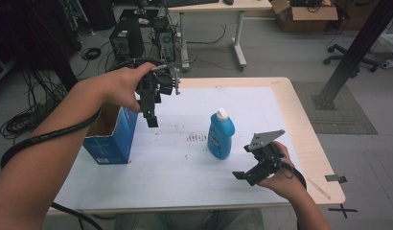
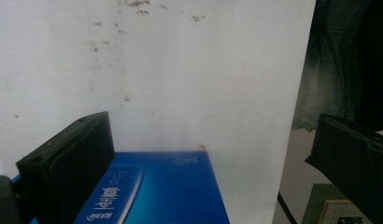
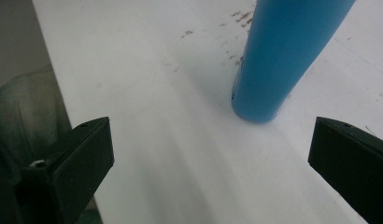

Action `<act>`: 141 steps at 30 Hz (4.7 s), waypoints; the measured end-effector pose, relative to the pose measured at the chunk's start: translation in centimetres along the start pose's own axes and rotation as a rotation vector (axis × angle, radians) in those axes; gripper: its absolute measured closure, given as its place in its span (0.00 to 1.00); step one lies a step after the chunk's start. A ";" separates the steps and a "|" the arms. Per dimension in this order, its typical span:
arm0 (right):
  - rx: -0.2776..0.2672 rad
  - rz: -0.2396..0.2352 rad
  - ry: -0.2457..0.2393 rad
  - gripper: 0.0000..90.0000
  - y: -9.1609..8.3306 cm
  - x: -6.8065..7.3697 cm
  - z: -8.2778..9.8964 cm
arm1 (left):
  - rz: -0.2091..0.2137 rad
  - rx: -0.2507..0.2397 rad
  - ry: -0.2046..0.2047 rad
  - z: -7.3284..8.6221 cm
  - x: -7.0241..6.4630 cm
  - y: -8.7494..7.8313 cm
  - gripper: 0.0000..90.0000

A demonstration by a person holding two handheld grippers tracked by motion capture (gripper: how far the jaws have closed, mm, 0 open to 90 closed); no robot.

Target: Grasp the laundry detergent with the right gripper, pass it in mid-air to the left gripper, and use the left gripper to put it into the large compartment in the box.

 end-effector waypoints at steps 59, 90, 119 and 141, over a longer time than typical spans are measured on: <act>-0.277 0.300 0.172 0.00 7.2 -3.3 -0.9 | -0.013 -0.011 -0.015 1.5 -0.3 0.0 0.00; -0.300 0.408 0.204 0.11 8.2 -3.1 -1.0 | -0.024 -0.025 -0.027 2.6 -0.2 -0.3 0.00; -0.334 0.388 0.209 0.28 8.7 -2.7 -1.1 | -0.025 -0.020 -0.032 2.7 -0.3 0.1 0.00; -0.346 0.399 0.204 0.45 8.6 -2.7 -1.2 | -0.032 -0.021 -0.029 2.5 -0.2 0.1 0.00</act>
Point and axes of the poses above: each handheld gripper's, and its own axes: y roughly forward along the jaws, z roughly out of its underside, x roughly to its left, the point moved 3 cm from there along y, roughly forward along the jaws, and after that the axes turned 9 degrees about -y, right-handed, at the moved point
